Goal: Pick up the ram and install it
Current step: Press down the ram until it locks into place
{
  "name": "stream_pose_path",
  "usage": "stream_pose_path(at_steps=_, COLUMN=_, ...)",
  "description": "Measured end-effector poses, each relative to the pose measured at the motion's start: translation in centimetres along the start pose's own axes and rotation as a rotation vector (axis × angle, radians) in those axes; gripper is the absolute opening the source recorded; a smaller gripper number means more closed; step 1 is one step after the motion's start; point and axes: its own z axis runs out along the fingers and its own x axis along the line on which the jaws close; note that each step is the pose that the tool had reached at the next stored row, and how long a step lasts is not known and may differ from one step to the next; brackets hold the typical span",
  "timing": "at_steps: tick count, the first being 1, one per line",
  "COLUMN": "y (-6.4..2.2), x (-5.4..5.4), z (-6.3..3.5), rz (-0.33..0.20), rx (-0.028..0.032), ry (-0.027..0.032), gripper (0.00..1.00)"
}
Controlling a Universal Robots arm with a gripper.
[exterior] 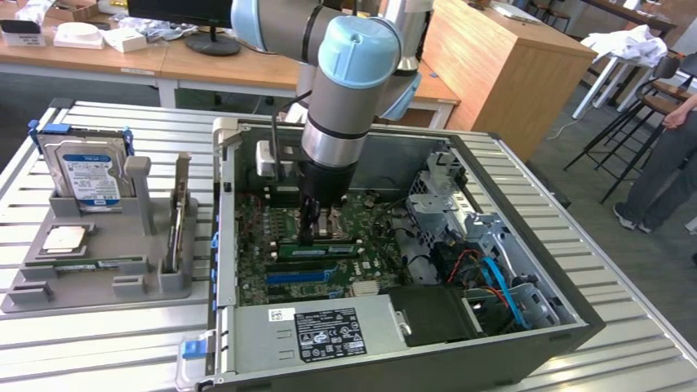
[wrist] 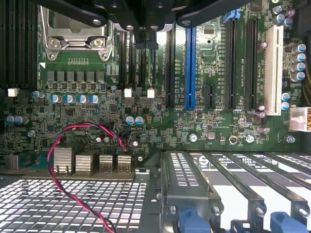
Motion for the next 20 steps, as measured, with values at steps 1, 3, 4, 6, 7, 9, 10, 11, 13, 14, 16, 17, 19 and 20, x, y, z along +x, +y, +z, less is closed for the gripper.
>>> stream_pose_path(at_steps=1, y=0.0, x=0.0, z=0.05, rz=0.0, rx=0.0, ry=0.0, gripper=0.1)
stream_pose_path(at_steps=3, y=0.0, x=0.01, z=0.12, rz=0.0, rx=-0.0001, ry=0.0001, gripper=0.1)
stream_pose_path(at_steps=4, y=0.0, x=0.01, z=0.13, rz=0.0, rx=-0.0001, ry=0.0002, gripper=0.1)
stream_pose_path(at_steps=6, y=-0.01, x=0.01, z=0.28, rz=0.0, rx=0.0, ry=0.0, gripper=0.1)
stream_pose_path(at_steps=7, y=-0.01, x=0.01, z=0.28, rz=0.0, rx=-0.0001, ry=0.0001, gripper=0.1)
stream_pose_path(at_steps=9, y=-0.01, x=0.02, z=0.28, rz=0.0, rx=-0.0001, ry=0.0001, gripper=0.1)
stream_pose_path(at_steps=10, y=-0.01, x=0.02, z=0.28, rz=0.0, rx=-0.0001, ry=0.0001, gripper=0.1)
stream_pose_path(at_steps=11, y=-0.01, x=0.01, z=0.29, rz=0.0, rx=0.0, ry=0.0001, gripper=0.1)
stream_pose_path(at_steps=13, y=-0.01, x=0.02, z=0.43, rz=0.0, rx=-0.0001, ry=0.0002, gripper=0.1)
stream_pose_path(at_steps=14, y=-0.01, x=0.03, z=0.44, rz=0.0, rx=-0.0002, ry=0.0004, gripper=0.1)
stream_pose_path(at_steps=16, y=-0.01, x=0.02, z=0.45, rz=0.0, rx=-0.0001, ry=0.0001, gripper=0.1)
stream_pose_path(at_steps=17, y=-0.01, x=0.02, z=0.45, rz=0.0, rx=0.0, ry=0.0, gripper=0.1)
stream_pose_path(at_steps=19, y=-0.02, x=0.02, z=0.47, rz=0.0, rx=-0.0001, ry=0.0001, gripper=0.1)
stream_pose_path(at_steps=20, y=-0.02, x=0.02, z=0.51, rz=0.0, rx=-0.0001, ry=0.0, gripper=0.1)
